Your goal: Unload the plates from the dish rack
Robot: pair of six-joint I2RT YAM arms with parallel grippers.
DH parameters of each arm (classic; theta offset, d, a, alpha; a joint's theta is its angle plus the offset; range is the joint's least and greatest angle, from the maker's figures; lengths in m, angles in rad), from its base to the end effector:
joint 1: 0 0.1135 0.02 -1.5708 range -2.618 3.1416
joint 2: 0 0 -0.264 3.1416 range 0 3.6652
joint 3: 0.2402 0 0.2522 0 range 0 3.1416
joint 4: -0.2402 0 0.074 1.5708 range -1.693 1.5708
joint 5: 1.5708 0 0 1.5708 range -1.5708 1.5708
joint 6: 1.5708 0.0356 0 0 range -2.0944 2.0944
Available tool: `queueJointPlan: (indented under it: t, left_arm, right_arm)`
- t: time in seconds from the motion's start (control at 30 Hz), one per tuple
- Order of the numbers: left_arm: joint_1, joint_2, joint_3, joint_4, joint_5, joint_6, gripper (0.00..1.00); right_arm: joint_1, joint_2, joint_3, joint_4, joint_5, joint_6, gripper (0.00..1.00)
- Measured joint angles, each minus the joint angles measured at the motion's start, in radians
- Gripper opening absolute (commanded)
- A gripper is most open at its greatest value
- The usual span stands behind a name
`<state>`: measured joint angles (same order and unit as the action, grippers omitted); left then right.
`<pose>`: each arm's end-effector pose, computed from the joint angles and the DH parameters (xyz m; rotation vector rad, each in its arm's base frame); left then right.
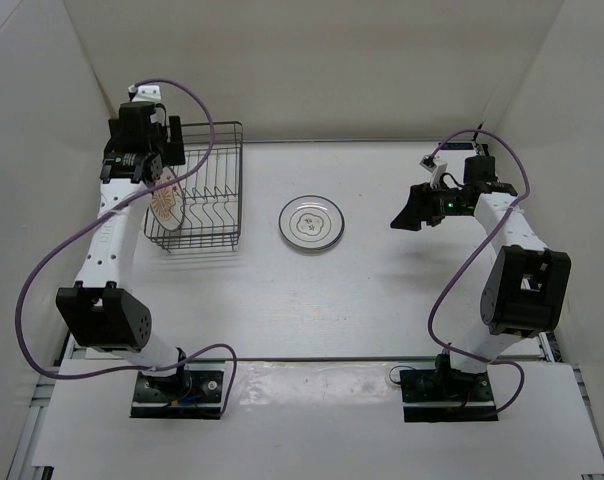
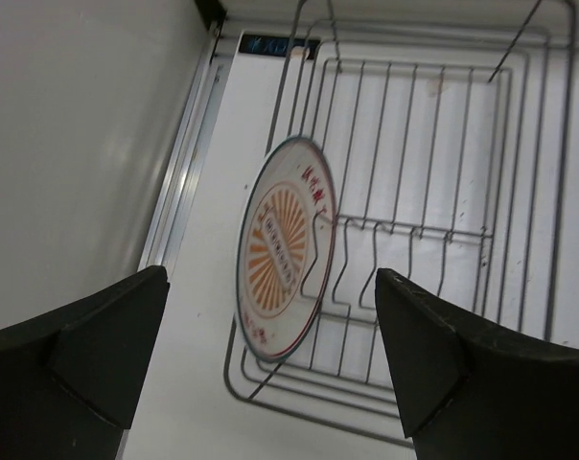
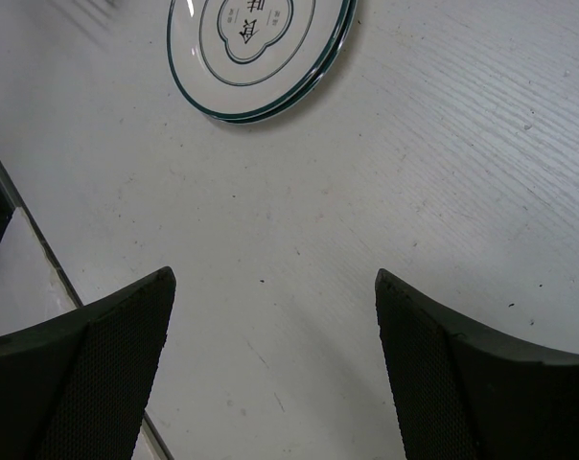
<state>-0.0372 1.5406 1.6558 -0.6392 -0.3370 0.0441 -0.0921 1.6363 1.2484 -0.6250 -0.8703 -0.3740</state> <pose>0.3418 -0.0009 0.4113 -0.1190 2.0785 0.3566 0.3391 -0.0040 0.2576 -0.6189 2.2078 0.8777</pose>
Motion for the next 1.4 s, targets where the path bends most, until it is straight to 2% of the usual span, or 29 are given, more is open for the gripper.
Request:
queueJointPlan:
  t: [0.2, 0.33, 0.53, 0.67, 0.9, 1.07, 1.2, 1.4]
  left_arm:
    - [0.091, 0.016, -0.011, -0.07, 0.019, -0.027, 0.89]
    - [0.133, 0.021, -0.048, -0.08, 0.049, -0.063, 0.86]
    - [0.138, 0.071, -0.089, -0.098, 0.095, -0.093, 0.83]
    - [0.138, 0.112, -0.098, -0.102, 0.116, -0.114, 0.74]
    - [0.145, 0.14, -0.099, -0.092, 0.119, -0.128, 0.67]
    - [0.148, 0.142, -0.102, -0.077, 0.113, -0.123, 0.55]
    - [0.152, 0.156, -0.106, -0.065, 0.099, -0.115, 0.4]
    - [0.156, 0.176, -0.116, -0.057, 0.058, -0.111, 0.31]
  right_arm:
    - [0.0, 0.001, 0.0, -0.001, 0.0, 0.0, 0.86]
    - [0.0, 0.003, 0.0, -0.002, 0.0, 0.0, 0.86]
    - [0.0, 0.003, 0.0, -0.01, 0.0, -0.006, 0.86]
    - [0.0, 0.003, 0.001, -0.018, 0.0, -0.013, 0.86]
    - [0.0, 0.006, 0.008, -0.031, 0.001, -0.021, 0.86]
    - [0.0, 0.007, 0.011, -0.039, 0.001, -0.026, 0.86]
    - [0.0, 0.008, 0.017, -0.059, 0.004, -0.032, 0.86]
    - [0.0, 0.009, 0.019, -0.081, 0.003, -0.046, 0.86]
